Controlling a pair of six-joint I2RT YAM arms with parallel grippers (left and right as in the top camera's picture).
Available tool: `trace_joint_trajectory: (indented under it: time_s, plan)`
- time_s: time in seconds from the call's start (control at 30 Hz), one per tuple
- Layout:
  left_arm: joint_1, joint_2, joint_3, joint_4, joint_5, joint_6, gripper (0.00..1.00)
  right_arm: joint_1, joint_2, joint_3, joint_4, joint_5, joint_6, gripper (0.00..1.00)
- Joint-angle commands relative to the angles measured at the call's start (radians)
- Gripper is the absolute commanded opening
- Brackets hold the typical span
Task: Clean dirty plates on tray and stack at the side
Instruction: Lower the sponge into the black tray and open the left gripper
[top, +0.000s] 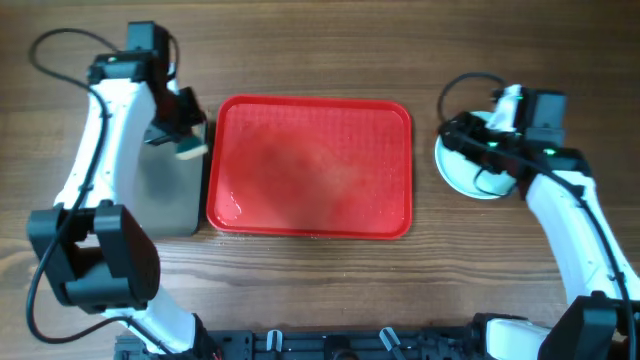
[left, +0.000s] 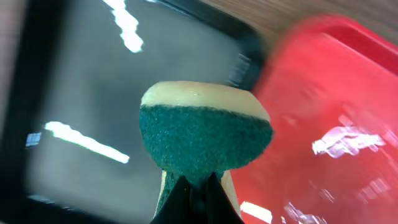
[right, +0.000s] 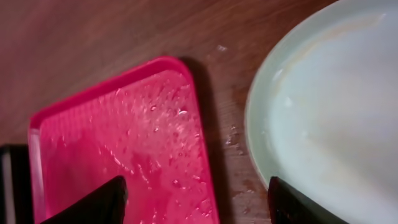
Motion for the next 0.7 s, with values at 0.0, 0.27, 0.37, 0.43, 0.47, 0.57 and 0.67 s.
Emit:
trace_joint_trajectory:
  time_s: [0.0, 0.27, 0.37, 0.43, 0.47, 0.57, 0.67]
  plan:
    - [0.070, -0.006, -0.063, 0.062, -0.129, -0.082, 0.04, 0.122, -0.005, 0.016, 0.001, 0.148, 0.008, 0.75]
    - [0.124, -0.006, -0.281, 0.298, -0.129, -0.092, 0.04, 0.272, -0.005, 0.016, 0.000, 0.257, 0.007, 0.81]
    - [0.124, -0.006, -0.339, 0.345, -0.129, -0.092, 0.04, 0.273, -0.005, 0.016, -0.001, 0.257, 0.007, 0.81]
    - [0.124, -0.006, -0.357, 0.351, -0.129, -0.092, 0.09, 0.273, -0.005, 0.016, -0.001, 0.257, 0.004, 0.82]
    - [0.124, -0.006, -0.357, 0.349, -0.128, -0.093, 0.24, 0.273, -0.005, 0.016, 0.000, 0.258, 0.003, 0.82]
    - [0.124, -0.008, -0.355, 0.350, -0.129, -0.124, 0.58, 0.273, -0.005, 0.016, 0.006, 0.262, 0.003, 0.82]
    - [0.124, -0.010, -0.323, 0.330, -0.128, -0.149, 0.61, 0.273, -0.005, 0.016, 0.013, 0.265, 0.003, 0.86]
